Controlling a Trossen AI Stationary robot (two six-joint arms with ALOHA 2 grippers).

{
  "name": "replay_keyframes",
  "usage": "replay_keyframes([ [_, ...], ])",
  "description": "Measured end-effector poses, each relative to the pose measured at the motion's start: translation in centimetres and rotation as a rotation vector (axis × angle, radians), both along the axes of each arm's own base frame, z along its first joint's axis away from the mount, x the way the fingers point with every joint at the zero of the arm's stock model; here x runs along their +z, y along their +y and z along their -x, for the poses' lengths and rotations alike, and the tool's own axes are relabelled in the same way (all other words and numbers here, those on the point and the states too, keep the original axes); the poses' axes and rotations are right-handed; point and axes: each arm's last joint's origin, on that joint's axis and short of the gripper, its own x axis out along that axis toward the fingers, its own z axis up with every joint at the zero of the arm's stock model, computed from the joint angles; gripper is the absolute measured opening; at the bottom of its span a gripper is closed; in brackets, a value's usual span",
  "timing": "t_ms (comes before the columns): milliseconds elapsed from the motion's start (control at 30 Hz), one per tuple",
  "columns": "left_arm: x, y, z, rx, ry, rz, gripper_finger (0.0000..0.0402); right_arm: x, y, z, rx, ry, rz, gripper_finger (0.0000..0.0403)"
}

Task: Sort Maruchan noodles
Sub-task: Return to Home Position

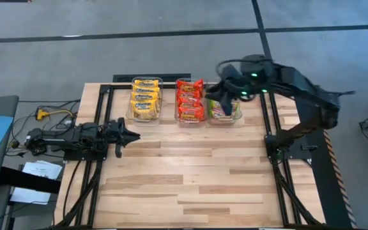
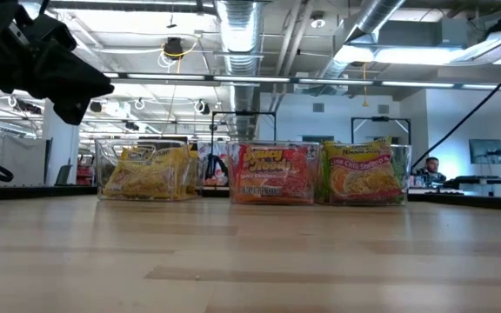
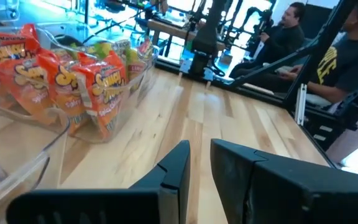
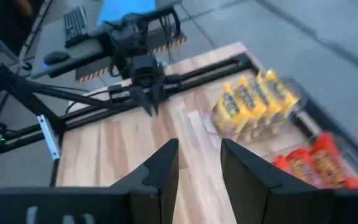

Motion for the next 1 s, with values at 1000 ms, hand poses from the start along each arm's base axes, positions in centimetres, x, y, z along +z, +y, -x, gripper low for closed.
replay_keyframes([
  [1000,-0.2,0.0,0.0,-0.017,0.043,-0.244,0.0051,-19.3,2.5,11.6,-0.028,-0.307,-0.003,0.0143],
])
